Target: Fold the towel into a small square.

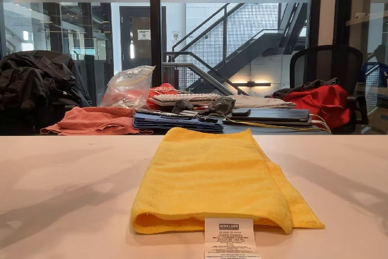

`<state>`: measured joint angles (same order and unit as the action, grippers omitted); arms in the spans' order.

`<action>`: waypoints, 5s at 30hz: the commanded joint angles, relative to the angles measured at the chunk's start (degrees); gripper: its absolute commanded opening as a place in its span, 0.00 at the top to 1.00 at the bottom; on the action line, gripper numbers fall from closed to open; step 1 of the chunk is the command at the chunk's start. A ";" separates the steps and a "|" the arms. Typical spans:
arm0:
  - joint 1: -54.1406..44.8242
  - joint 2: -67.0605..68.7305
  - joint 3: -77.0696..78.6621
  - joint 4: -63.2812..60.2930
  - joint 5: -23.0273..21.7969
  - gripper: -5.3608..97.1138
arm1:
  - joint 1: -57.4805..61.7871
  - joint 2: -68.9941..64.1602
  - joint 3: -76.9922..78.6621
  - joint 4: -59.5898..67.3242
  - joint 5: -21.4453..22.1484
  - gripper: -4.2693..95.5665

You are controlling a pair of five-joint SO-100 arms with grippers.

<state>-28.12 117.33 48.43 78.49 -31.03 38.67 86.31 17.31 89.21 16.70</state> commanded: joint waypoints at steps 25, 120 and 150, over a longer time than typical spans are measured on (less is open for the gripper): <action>19.16 6.59 30.15 -16.79 -6.24 0.59 | -0.09 8.61 -1.05 -1.23 0.00 0.84; 18.63 28.21 64.51 -37.35 -6.50 0.59 | -0.53 0.88 -0.62 -0.88 -0.35 0.84; 0.00 -1.05 51.15 -4.92 -6.94 0.59 | -7.65 0.44 -0.44 6.50 0.00 0.84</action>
<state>-27.60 117.42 103.62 70.31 -37.88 31.82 85.34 17.31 95.71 16.61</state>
